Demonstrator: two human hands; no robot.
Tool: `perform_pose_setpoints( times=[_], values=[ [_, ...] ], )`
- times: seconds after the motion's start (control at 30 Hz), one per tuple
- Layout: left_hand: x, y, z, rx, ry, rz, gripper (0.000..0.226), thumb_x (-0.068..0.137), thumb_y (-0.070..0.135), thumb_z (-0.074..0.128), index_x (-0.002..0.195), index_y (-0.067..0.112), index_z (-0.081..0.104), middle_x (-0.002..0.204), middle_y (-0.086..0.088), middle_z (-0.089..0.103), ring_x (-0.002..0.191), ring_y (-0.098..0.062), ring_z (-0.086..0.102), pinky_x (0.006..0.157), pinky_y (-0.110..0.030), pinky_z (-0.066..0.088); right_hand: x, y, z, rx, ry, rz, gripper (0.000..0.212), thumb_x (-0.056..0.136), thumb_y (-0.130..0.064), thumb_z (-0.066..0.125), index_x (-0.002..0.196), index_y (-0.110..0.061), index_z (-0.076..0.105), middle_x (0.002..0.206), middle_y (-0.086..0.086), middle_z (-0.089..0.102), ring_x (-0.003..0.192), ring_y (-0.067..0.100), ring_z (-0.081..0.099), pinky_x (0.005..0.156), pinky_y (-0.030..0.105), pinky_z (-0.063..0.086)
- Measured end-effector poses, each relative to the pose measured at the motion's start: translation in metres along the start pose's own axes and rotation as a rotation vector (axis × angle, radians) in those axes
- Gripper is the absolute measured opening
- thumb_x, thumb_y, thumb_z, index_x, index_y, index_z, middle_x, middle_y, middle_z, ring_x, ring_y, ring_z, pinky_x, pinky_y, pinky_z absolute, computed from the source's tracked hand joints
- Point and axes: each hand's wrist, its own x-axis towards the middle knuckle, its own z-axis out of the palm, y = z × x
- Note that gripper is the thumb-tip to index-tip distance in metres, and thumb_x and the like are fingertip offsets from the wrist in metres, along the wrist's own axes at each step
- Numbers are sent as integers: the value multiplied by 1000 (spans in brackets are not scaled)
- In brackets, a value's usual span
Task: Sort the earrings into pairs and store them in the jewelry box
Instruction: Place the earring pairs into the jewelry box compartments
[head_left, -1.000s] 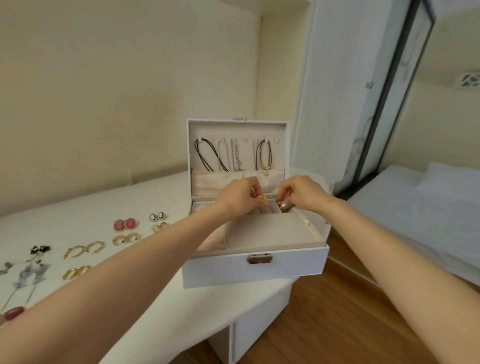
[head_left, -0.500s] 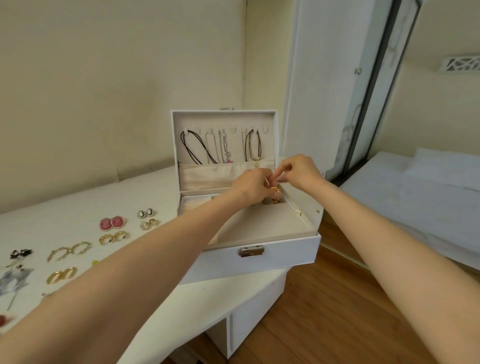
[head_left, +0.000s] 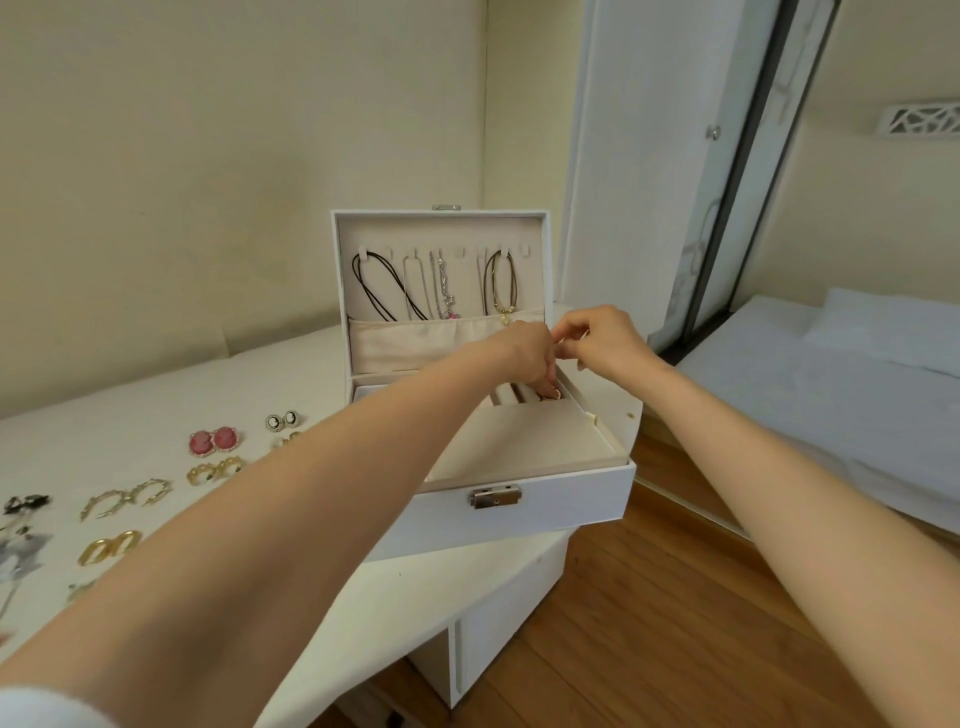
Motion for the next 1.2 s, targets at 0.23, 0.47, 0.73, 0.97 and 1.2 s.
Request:
perform_pose_setpoints(
  times=[0.23, 0.47, 0.73, 0.97, 1.2],
  values=[
    [-1, 4, 10, 147, 133, -45, 23, 89, 17, 50, 109, 14, 61, 112, -7, 62, 101, -27, 59, 76, -35, 46, 0, 1, 3, -8, 27, -4, 16, 85, 1, 61, 85, -12, 69, 71, -4, 59, 59, 5, 54, 52, 13, 47],
    [-13, -4, 9, 70, 200, -34, 21, 90, 28, 55, 103, 13, 63, 109, -6, 64, 103, -26, 58, 76, -32, 43, -2, -1, 4, 11, 39, -24, 8, 86, -8, 64, 87, -14, 70, 80, 4, 64, 66, 13, 57, 53, 12, 47],
    [-100, -52, -30, -153, 747, -63, 20, 90, 24, 53, 108, 15, 51, 95, 5, 62, 89, -19, 58, 69, -31, 42, -14, -66, 36, 40, -72, -185, 10, 85, -13, 64, 87, -20, 70, 73, -2, 64, 66, 4, 55, 63, 19, 42],
    [-196, -164, -53, -204, 633, -278, 5, 88, 18, 57, 90, 21, 53, 79, 4, 65, 72, -19, 58, 72, -36, 49, -38, -158, 109, -1, -351, -452, 9, 83, -16, 65, 87, -22, 71, 73, -9, 62, 63, 0, 52, 63, 20, 43],
    [-228, -234, -39, -122, 501, -539, 13, 84, 22, 65, 94, 16, 61, 96, -3, 66, 85, -19, 58, 77, -34, 47, -21, -207, 194, -194, -503, -483, 23, 87, -20, 64, 108, -14, 69, 109, 1, 67, 99, 16, 60, 91, 34, 49]
  ],
)
